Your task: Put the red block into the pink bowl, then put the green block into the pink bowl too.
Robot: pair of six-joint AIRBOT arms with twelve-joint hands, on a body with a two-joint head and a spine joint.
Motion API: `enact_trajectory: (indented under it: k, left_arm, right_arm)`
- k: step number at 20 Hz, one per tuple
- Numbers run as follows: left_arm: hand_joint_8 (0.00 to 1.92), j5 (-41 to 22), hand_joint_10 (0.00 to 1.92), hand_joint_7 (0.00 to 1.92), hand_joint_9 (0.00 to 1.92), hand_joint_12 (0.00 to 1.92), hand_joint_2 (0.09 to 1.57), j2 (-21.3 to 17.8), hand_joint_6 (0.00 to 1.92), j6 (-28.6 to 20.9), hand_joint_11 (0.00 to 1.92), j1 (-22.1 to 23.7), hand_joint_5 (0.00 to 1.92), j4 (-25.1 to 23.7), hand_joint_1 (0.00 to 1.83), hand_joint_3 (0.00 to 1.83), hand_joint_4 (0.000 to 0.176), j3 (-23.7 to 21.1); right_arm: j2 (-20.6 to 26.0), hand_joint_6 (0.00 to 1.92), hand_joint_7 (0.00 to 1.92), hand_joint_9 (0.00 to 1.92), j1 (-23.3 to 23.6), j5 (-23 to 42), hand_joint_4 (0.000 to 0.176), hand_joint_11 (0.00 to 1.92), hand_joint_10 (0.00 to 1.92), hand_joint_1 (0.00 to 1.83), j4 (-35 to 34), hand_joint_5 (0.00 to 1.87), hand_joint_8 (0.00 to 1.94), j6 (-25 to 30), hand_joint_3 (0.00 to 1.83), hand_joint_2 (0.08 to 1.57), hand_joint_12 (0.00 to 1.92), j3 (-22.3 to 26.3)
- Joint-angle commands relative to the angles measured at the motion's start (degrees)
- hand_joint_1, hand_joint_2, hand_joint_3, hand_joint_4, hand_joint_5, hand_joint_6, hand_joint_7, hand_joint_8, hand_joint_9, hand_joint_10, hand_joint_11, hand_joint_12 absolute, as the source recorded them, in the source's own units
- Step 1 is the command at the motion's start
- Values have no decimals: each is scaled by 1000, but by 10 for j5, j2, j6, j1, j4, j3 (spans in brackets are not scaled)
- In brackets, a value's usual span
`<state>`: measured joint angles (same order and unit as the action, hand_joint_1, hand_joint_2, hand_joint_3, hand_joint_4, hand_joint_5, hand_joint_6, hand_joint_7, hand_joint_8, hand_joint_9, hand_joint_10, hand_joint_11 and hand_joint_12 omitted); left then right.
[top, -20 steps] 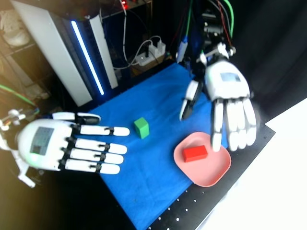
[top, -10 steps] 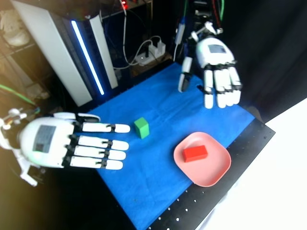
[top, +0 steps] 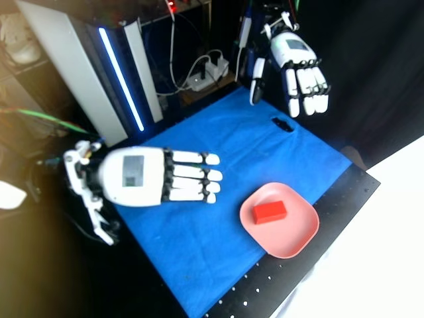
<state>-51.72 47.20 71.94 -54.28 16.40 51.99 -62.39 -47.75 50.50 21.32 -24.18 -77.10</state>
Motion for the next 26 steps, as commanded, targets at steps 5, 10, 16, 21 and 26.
enact_trajectory:
  k: [5, 10, 16, 21, 26]
  left_arm:
    - [3, -84, 7, 209, 188, 871, 876, -3, 2, -2, 0, 1, 260, 4, 927, 0, 0, -1]
    - [1, -85, 5, 230, 211, 885, 880, -3, 1, -2, 0, 1, 256, 5, 913, 1, 0, -1]
    - [1, -85, 2, 220, 207, 811, 879, 0, 0, -2, 0, 0, 229, 7, 938, 0, 1, -1]
    - [4, -83, 9, 232, 224, 759, 858, 4, 1, -2, 0, -1, 220, 8, 975, 0, 43, -1]
    - [1, -81, 1, 249, 229, 771, 844, 8, 1, -2, 0, -2, 240, 9, 927, 0, 91, 1]
  right_arm:
    - [-31, 9, 1050, 1058, 31, 3, 0, 1001, 664, 1104, 23, 843, 142, 2, 2, 908, 1271, -18]
    - [-40, 611, 916, 1217, 36, -19, 0, 1347, 1917, 1187, 27, 1164, 1705, 2, 3, 1029, 1919, -31]
    - [-40, 864, 1045, 1359, 46, -19, 0, 1447, 1921, 1171, 9, 1041, 1852, 2, 1, 1086, 1921, -39]
    - [-48, 599, 1134, 1169, 64, -18, 0, 1146, 1699, 1188, -46, 1198, 1312, 2, 0, 1026, 1921, -62]
    - [-95, 904, 1244, 1163, 115, -18, 0, 1006, 1176, 1159, -78, 1017, 624, 2, 0, 1101, 1652, -126]
